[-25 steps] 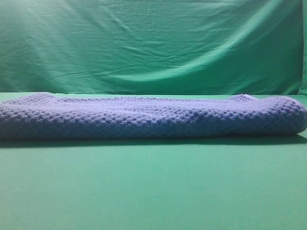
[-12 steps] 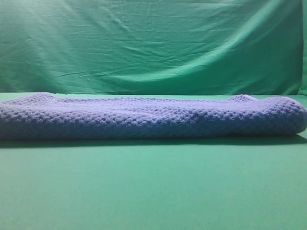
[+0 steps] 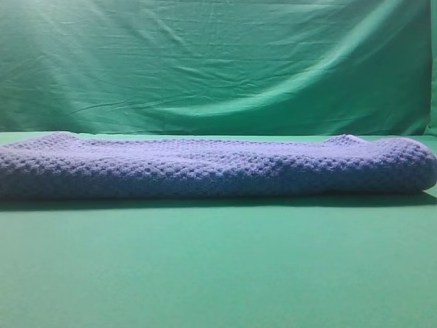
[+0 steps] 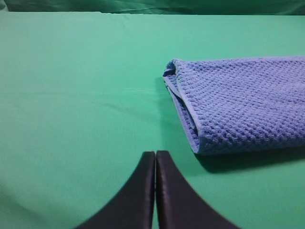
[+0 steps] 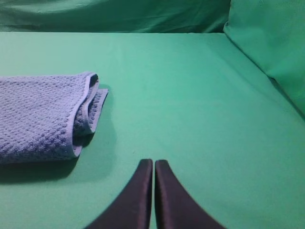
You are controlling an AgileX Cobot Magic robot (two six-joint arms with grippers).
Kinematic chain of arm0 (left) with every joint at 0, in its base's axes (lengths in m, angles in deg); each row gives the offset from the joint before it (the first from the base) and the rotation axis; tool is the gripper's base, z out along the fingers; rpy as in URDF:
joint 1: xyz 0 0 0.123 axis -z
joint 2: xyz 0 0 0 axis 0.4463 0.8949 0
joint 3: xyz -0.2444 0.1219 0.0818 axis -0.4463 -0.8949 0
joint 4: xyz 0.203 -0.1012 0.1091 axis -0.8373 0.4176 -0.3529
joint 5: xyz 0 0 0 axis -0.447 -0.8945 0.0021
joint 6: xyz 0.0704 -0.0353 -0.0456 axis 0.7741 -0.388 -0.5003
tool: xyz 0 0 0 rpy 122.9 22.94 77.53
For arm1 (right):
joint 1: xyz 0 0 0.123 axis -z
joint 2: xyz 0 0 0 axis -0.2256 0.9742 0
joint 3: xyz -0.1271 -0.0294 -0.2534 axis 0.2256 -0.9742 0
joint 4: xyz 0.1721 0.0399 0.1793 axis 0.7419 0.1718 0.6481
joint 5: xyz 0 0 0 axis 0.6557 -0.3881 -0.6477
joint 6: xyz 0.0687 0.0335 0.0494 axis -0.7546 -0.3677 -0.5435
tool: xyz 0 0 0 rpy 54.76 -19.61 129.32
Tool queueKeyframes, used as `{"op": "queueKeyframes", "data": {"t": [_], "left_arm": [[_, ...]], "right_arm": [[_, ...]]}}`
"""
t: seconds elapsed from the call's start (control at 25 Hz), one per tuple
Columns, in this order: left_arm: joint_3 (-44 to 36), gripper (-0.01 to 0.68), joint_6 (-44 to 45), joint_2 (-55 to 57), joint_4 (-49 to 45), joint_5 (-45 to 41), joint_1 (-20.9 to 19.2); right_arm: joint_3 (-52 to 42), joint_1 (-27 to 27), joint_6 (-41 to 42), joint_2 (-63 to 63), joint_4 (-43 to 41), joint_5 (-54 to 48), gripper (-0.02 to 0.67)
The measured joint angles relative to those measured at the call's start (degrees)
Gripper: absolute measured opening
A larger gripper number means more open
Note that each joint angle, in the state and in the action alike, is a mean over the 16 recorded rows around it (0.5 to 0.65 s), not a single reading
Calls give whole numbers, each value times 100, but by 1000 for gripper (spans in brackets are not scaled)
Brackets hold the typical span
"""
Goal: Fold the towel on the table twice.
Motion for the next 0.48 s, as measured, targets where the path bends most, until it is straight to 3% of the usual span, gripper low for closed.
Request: {"op": "queueKeyframes", "data": {"t": [0.48], "left_arm": [[0,0,0,0,0,0,-7]], "right_arm": [[0,7,12,0,0,0,0]]}}
